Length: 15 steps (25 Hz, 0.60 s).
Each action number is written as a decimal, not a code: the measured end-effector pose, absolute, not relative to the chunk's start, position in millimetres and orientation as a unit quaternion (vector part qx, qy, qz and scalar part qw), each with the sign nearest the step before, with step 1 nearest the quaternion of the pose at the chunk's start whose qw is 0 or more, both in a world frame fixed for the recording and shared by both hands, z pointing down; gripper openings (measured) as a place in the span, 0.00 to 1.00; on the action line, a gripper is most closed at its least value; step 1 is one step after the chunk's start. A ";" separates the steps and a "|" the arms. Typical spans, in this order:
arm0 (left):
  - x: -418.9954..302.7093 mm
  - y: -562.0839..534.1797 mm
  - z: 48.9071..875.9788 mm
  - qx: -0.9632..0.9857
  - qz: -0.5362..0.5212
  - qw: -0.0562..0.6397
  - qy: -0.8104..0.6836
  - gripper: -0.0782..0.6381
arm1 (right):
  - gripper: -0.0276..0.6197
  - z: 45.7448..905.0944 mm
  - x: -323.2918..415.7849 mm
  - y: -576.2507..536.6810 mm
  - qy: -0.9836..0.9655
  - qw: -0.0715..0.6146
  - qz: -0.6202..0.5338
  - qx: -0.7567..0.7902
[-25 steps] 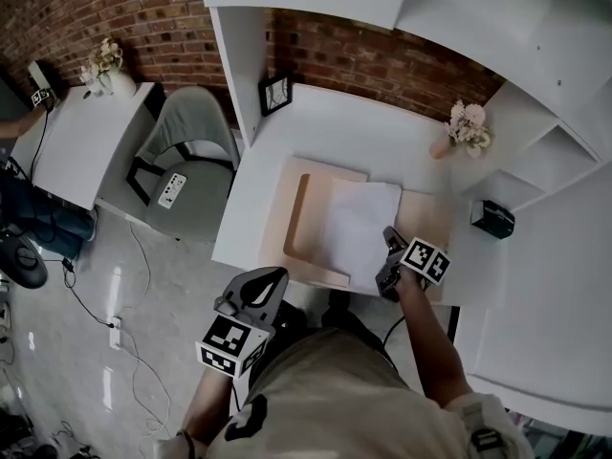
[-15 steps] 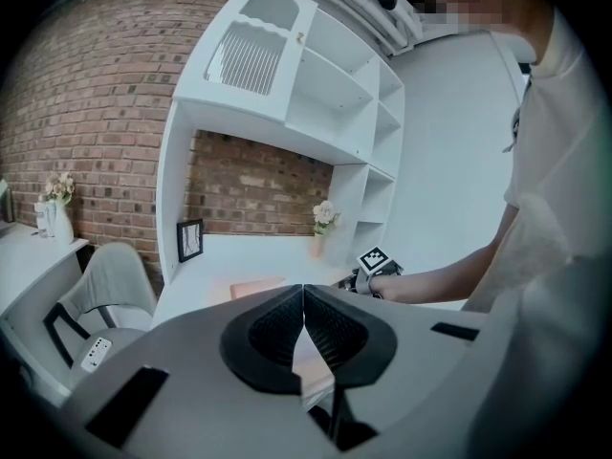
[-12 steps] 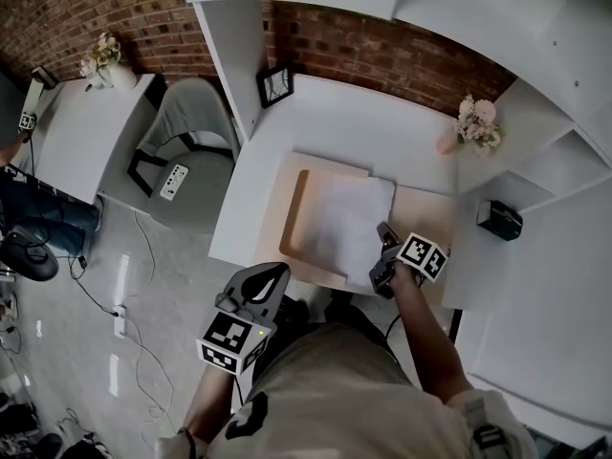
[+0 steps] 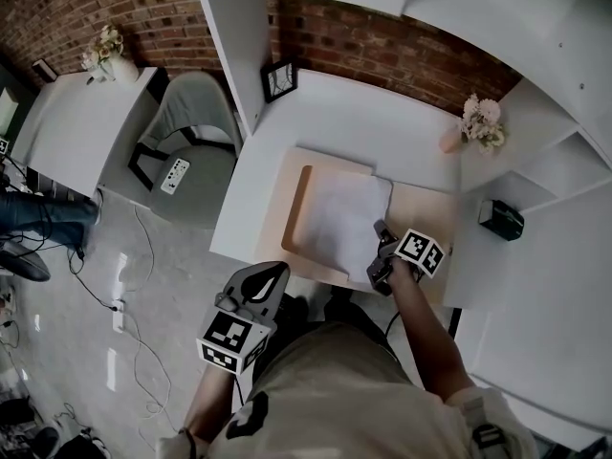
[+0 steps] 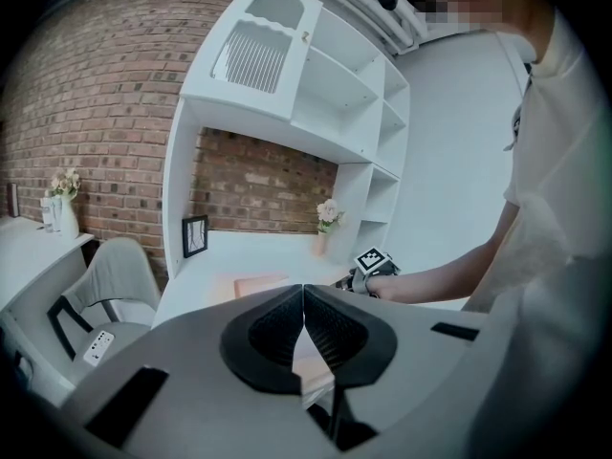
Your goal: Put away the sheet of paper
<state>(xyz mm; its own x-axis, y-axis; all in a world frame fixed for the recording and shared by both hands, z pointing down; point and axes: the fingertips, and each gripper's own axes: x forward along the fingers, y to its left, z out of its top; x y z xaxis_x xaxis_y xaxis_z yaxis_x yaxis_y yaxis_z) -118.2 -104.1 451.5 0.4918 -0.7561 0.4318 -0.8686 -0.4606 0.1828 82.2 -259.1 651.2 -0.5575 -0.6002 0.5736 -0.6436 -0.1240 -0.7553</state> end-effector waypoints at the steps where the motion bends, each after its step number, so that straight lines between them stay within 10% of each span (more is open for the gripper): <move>1: -119.7 -102.9 451.7 0.841 0.145 0.192 -0.484 0.13 | 0.09 652.1 80.2 -258.6 -0.661 0.018 0.585 0.469; 15: -137.4 -89.1 454.2 0.830 0.141 0.198 -0.502 0.13 | 0.09 656.8 55.8 -258.6 -0.657 0.023 0.600 0.456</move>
<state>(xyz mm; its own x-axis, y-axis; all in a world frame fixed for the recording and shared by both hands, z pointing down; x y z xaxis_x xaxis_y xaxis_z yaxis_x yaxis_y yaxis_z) -137.4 -89.1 454.2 0.4570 -0.7775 0.4320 -0.8888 -0.4185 0.1871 55.8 -258.6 656.8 -0.5832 -0.5720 0.5768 -0.6261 -0.1359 -0.7678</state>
